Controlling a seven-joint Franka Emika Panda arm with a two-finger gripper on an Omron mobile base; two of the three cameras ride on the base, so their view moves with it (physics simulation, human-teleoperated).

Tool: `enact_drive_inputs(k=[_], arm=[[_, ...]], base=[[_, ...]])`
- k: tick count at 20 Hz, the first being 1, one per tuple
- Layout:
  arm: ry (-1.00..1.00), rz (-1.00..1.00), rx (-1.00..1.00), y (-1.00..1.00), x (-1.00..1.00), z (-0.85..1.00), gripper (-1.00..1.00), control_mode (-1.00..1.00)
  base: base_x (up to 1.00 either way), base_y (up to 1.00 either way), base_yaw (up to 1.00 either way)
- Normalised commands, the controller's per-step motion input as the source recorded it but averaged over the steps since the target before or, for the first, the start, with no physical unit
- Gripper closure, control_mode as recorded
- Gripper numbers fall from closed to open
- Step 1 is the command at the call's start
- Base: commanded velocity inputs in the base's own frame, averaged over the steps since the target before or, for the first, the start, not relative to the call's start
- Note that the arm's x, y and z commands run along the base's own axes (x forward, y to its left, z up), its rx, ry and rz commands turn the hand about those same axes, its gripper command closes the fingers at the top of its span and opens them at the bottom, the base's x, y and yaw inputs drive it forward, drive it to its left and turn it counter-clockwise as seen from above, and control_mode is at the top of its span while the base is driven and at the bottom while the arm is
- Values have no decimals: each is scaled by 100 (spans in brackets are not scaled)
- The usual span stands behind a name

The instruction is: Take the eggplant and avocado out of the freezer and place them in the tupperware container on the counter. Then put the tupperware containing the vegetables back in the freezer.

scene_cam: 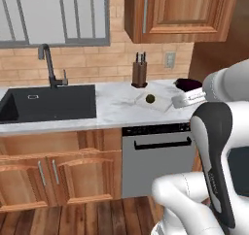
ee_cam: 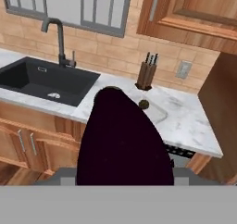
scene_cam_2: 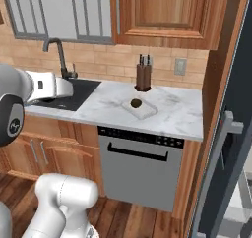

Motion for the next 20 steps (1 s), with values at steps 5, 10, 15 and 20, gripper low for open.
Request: enact_drive_inputs(k=[5,10,15,20], arm=[[0,0,0,0,0,0,100,100],[0,0,0,0,0,0,100,100],[0,0,0,0,0,0,100,100],[0,0,0,0,0,0,100,100]], base=[[100,0,-10],[84,0,-10],[35,0,-7],[24,0,-7]])
